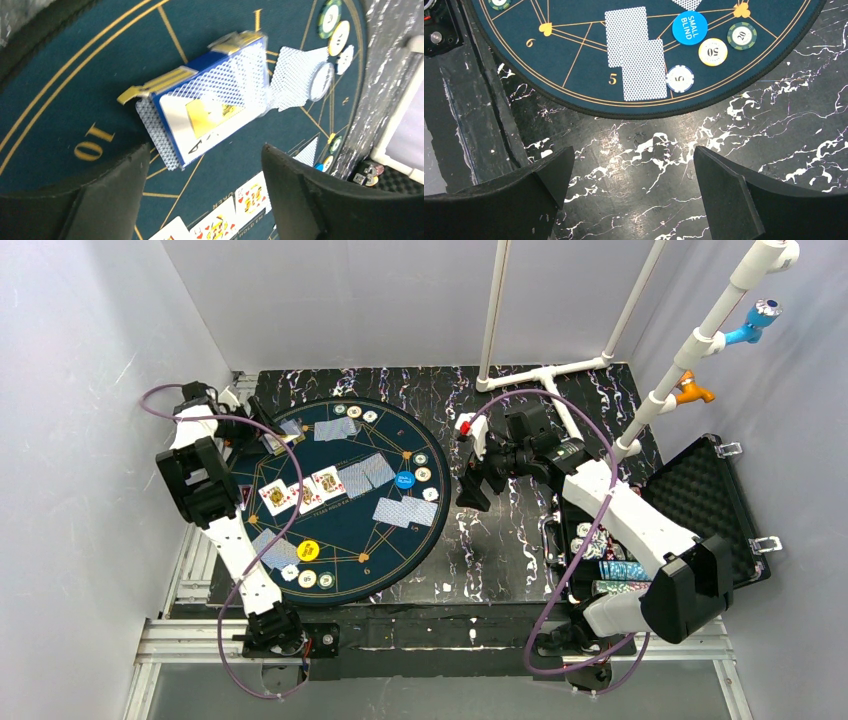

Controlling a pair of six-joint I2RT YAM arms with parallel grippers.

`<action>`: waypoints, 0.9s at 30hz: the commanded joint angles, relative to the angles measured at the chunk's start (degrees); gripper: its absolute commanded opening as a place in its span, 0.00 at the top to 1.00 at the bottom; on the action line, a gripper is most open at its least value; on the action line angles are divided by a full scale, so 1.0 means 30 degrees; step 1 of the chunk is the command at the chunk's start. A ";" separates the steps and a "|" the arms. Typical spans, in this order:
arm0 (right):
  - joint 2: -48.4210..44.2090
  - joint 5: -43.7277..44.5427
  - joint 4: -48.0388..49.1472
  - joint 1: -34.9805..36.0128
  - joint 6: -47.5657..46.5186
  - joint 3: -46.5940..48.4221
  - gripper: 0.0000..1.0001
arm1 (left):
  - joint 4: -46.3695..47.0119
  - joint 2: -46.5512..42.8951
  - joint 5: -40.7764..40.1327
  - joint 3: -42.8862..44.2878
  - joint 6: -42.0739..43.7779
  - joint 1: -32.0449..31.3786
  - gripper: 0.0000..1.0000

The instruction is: Distribute texas hold em gaming equipment

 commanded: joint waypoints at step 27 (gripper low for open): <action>0.3488 0.1180 -0.4616 -0.0386 -0.2010 0.3068 0.02 | -0.5677 -0.9347 -0.6623 -0.7269 1.8449 0.1514 0.23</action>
